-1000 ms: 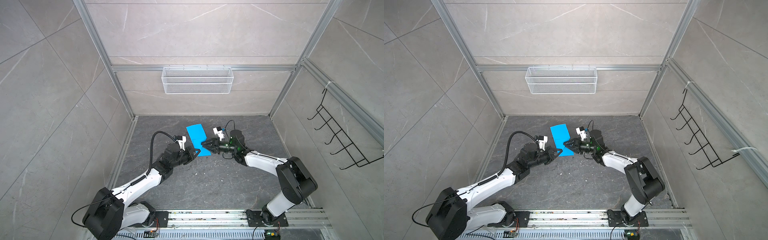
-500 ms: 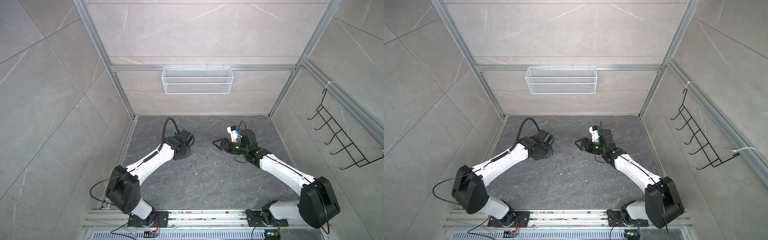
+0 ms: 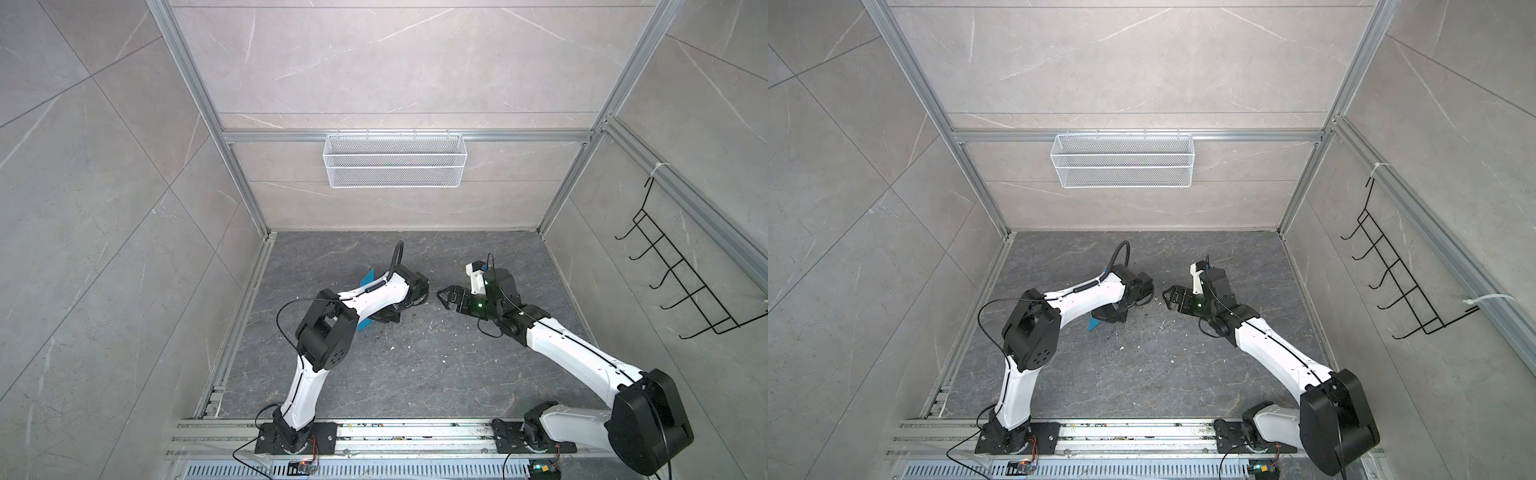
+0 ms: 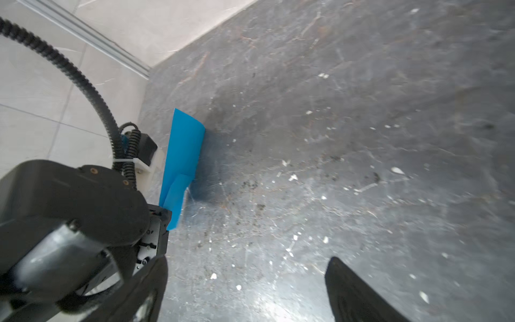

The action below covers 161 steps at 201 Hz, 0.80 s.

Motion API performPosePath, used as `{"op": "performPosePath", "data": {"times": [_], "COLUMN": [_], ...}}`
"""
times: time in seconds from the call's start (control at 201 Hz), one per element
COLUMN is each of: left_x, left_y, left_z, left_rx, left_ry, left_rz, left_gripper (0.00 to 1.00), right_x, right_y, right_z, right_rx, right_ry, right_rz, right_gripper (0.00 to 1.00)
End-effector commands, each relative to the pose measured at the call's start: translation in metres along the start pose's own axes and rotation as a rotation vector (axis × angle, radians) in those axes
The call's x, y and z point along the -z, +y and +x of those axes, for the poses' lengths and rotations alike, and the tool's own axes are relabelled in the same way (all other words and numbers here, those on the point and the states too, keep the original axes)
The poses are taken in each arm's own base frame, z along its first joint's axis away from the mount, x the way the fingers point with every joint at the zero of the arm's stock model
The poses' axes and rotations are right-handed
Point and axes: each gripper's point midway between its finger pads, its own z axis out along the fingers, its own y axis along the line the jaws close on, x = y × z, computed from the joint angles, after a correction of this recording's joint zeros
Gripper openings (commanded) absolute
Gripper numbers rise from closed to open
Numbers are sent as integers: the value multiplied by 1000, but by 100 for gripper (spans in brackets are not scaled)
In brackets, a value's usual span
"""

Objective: Fold a paper plane with a square sheet of paper (pick it up from the middle)

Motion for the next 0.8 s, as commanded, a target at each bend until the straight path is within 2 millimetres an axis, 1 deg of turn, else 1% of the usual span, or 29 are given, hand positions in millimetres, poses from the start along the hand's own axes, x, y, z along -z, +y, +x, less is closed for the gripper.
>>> {"op": "performPosePath", "data": {"times": [0.0, 0.085, 0.164, 0.234, 0.294, 0.354, 0.403, 0.478, 0.612, 0.702, 0.797], "left_x": [18, 33, 47, 56, 62, 62, 59, 47, 26, 15, 6], "left_y": [-38, -60, -67, -62, -52, -39, -26, -7, 17, 27, 32], "left_z": [-10, -14, -19, -22, -25, -27, -27, -22, -10, -3, 1], "left_rx": [14, 33, 71, 116, 164, 220, 270, 341, 418, 450, 480], "left_ry": [-7, -25, -48, -66, -89, -107, -117, -123, -132, -123, -109], "left_rz": [250, 418, 548, 638, 704, 763, 807, 852, 937, 971, 1016], "left_gripper": [36, 46, 55, 65, 71, 76, 79, 83, 88, 90, 91], "right_x": [6, 3, -2, -10, -18, -29, -39, -54, -81, -96, -111], "right_y": [-16, -15, -15, -10, -5, 1, 9, 27, 62, 81, 94], "right_z": [2, 6, 11, 16, 21, 29, 37, 49, 74, 85, 91], "right_rx": [-11, -7, -3, 1, -8, -17, -18, -1, 40, 62, 71], "right_ry": [-19, 6, 41, 78, 114, 153, 189, 231, 306, 340, 379], "right_rz": [73, 66, 63, 27, 1, -25, -44, -70, -117, -149, -181], "right_gripper": [91, 90, 89, 88, 87, 85, 83, 81, 79, 78, 78]}}
